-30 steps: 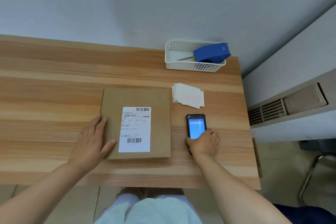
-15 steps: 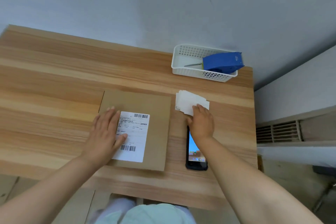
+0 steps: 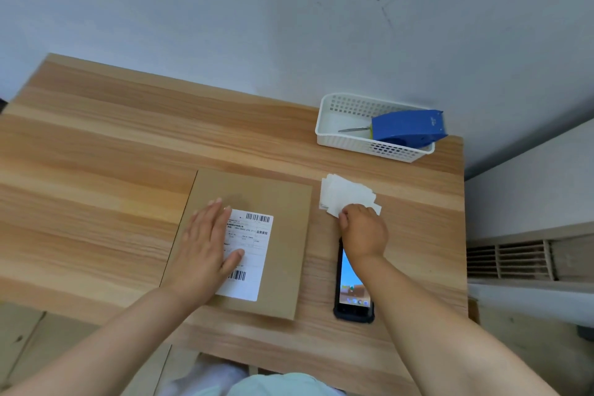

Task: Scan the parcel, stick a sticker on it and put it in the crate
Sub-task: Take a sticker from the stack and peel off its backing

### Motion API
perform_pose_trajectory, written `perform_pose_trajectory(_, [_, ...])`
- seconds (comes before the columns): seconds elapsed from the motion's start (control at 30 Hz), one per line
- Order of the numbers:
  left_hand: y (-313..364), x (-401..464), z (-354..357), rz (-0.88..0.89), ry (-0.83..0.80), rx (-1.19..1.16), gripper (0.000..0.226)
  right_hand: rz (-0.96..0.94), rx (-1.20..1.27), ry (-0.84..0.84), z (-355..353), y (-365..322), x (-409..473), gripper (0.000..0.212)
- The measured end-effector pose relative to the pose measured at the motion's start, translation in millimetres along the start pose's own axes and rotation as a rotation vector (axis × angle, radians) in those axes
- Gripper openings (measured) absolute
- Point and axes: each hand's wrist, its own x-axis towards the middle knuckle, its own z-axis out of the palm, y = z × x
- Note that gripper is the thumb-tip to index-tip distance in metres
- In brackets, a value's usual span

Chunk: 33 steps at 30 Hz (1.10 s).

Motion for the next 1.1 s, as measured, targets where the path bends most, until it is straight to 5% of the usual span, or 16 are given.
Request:
perform_pose_trajectory(0.3, [50,24,-34,0.053,0.117,-0.313,0.058,-0.127,0.39,0.341,-64,-66,7,0.02])
perform_pose_trajectory(0.43, [70,37,-67,-0.072,0.115,-0.871,0.028,-0.307,0.451,0.523,-93,-111,-5,0.009])
perform_pose_trajectory(0.6, [73,31,-123,-0.17,0.181,-1.41,0.022,-0.509,0.377,0.664,-119,-150,-20,0.01])
perform_pose_trajectory(0.87, [44,9,-179,-0.085,0.35,-1.444,0.02,-0.518,0.392,0.645,-183,-202,-28,0.022])
perform_pose_trajectory(0.97, [38,-3,-198,-0.023,0.347,-1.461,0.021,-0.354,0.433,0.446,-218,-225,-26,0.036])
perform_pose_trajectory(1.1, [25,-16,-216,0.006,0.282,-1.525,0.019,-0.215,0.659,0.188,-247,-242,-24,0.015])
